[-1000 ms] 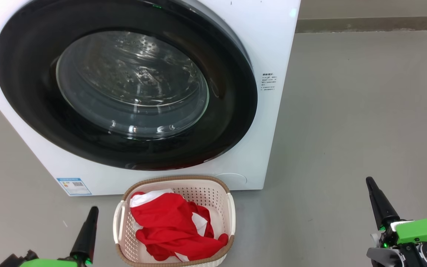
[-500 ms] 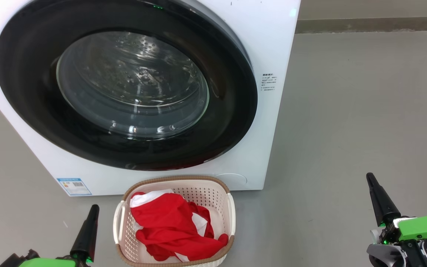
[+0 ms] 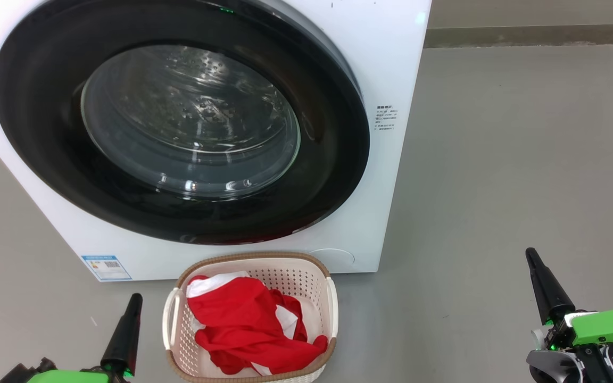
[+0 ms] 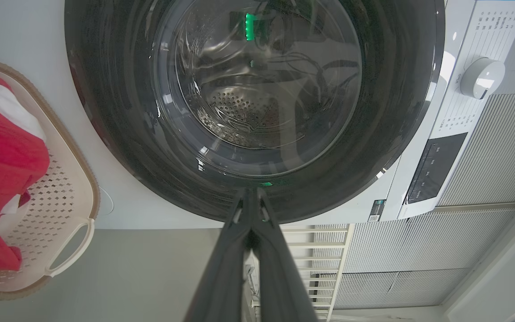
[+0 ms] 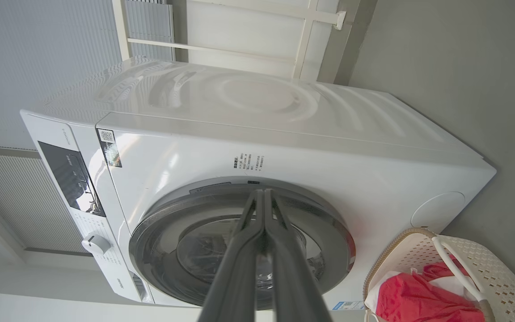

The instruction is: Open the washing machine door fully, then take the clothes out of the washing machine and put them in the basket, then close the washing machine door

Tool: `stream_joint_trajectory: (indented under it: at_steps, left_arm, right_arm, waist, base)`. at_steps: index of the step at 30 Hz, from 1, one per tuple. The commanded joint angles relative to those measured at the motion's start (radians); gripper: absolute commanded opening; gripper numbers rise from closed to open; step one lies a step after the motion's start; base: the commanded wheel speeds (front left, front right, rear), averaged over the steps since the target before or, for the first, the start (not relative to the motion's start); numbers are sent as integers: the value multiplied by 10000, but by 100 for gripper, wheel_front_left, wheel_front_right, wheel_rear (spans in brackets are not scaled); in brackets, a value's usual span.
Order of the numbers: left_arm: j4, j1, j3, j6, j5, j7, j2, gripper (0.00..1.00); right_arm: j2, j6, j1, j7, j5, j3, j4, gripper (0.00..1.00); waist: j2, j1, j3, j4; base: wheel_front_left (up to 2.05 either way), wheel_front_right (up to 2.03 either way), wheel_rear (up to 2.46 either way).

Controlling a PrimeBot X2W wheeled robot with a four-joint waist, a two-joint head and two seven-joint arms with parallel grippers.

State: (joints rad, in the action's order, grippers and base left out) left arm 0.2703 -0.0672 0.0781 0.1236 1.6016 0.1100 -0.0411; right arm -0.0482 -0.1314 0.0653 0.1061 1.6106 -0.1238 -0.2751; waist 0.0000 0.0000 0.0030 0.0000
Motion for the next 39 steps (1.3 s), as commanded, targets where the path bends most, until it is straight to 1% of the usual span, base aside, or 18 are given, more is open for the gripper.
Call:
stream_joint_trajectory:
  at_steps: [1, 39]
  left_arm:
    - [-254, -408, 361, 71, 67, 36, -91, 0]
    - [-254, -408, 358, 71, 69, 34, -91, 0]
  right_arm:
    - [-52, 7, 422, 42, 9, 135, 305, 0]
    - [-38, 7, 424, 59, -8, 114, 304, 0]
  waist:
    - [0, 0, 0, 0]
    - [0, 0, 0, 0]
  base:
    - [0, 0, 0]
    - [0, 0, 0]
